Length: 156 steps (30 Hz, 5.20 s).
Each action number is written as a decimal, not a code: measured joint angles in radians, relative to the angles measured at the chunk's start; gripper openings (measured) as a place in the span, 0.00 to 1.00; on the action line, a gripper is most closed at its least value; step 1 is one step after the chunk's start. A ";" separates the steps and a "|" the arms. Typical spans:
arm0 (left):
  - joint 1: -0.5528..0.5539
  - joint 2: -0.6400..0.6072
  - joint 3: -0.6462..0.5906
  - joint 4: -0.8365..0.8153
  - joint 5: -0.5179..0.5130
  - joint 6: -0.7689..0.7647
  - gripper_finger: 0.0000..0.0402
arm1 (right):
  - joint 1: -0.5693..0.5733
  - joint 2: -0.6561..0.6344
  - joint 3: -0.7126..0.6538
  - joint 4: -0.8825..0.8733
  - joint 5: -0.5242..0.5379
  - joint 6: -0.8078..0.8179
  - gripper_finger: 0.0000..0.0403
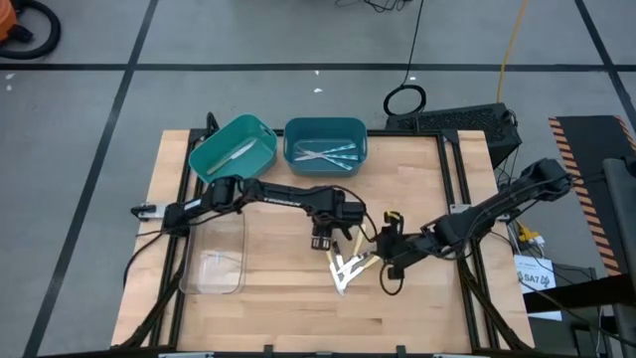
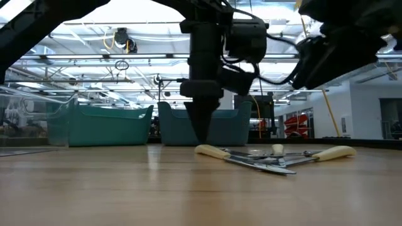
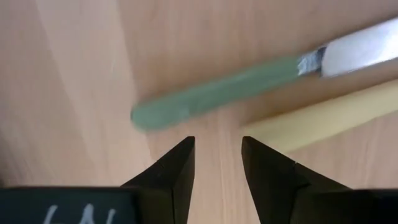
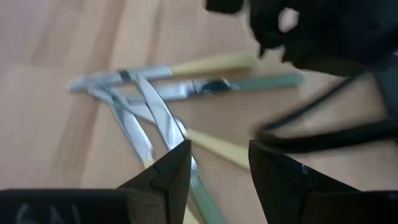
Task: Sort silverware by color (type)
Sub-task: Put the left green table knife into the green bin
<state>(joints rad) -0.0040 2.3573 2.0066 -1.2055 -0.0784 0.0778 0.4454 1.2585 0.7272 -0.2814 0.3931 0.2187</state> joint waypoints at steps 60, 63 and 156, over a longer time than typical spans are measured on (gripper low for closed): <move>0.053 -0.118 0.032 0.016 0.081 0.139 0.35 | -0.071 0.659 -0.112 1.115 0.074 -0.133 0.38; 0.054 -0.118 0.032 0.013 0.081 0.142 0.35 | -0.086 0.675 -0.109 1.099 0.076 -0.126 0.38; -0.011 -0.118 0.032 0.118 0.077 0.406 0.35 | -0.183 0.230 -0.133 0.318 -0.208 -0.183 0.38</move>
<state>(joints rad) -0.0153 2.2395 2.0388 -1.0876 -0.0012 0.4833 0.2628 1.4884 0.5945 0.0370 0.1854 0.0361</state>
